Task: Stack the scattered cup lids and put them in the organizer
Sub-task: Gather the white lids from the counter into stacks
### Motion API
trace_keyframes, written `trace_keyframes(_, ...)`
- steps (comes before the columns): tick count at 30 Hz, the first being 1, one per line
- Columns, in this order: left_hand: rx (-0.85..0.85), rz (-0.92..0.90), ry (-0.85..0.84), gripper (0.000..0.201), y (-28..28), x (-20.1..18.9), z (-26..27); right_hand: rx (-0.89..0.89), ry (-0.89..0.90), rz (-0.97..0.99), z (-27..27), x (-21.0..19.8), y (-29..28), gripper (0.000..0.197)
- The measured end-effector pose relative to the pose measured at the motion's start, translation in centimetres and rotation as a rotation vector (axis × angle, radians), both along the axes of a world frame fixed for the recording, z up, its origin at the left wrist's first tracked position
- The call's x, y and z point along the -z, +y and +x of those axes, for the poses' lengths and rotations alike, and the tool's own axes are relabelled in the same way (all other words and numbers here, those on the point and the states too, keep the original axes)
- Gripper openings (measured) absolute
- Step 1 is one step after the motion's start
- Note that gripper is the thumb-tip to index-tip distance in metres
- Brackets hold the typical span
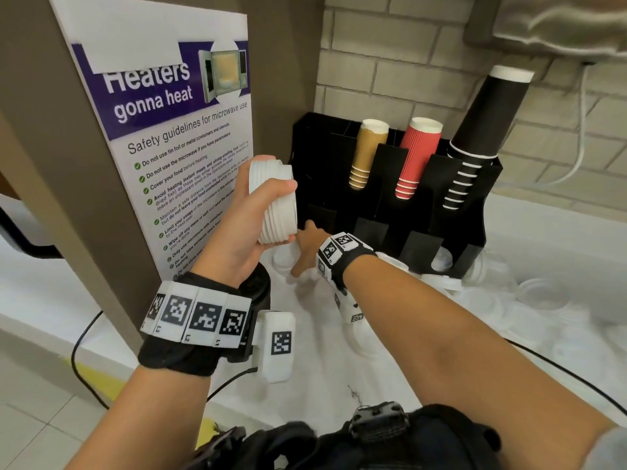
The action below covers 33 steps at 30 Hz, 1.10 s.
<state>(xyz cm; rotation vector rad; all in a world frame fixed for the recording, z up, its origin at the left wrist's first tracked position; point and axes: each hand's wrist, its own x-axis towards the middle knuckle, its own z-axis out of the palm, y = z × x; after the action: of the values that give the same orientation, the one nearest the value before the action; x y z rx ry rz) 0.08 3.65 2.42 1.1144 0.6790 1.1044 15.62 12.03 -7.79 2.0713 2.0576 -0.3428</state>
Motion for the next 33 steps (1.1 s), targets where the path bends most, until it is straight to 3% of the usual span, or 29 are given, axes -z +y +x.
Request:
trace_keyframes(9,-0.003,0.0,-0.03,0.042,0.3,-0.1,0.1,-0.037,0.081,-0.01,-1.1,0.2,-0.1,0.102)
trace_keyframes(13,0.011,0.004,-0.025,0.044,0.5,0.0,0.3,-0.002,0.095,0.071,-1.3,-0.1,-0.5,0.103)
trace_keyframes(16,0.025,0.005,-0.042,0.045,0.7,0.0,0.5,-0.003,0.112,0.058,-1.0,-1.4,-0.6,0.112)
trace_keyframes(20,0.026,-0.003,-0.035,0.047,1.0,0.0,1.1,-0.151,-0.136,-0.026,-0.9,-3.2,-0.1,0.114)
trace_keyframes(22,0.021,-0.013,-0.034,0.05,1.2,-0.1,1.2,-0.186,-0.268,0.006,-0.8,-4.0,-0.1,0.11)
trace_keyframes(24,0.013,-0.018,-0.023,0.052,1.4,-0.1,1.3,-0.155,-0.286,0.091,-0.4,-5.4,-0.4,0.11)
trace_keyframes(26,0.001,-0.022,-0.01,0.049,1.5,0.0,1.2,-0.077,-0.139,0.222,0.9,-6.8,-1.0,0.11)
trace_keyframes(29,0.0,-0.023,-0.006,0.042,1.6,0.2,1.3,0.087,0.388,0.344,3.7,-8.6,-2.7,0.107)
trace_keyframes(33,0.045,-0.014,0.003,0.042,1.5,0.6,2.0,0.269,1.02,0.469,5.8,-8.8,-6.4,0.074)
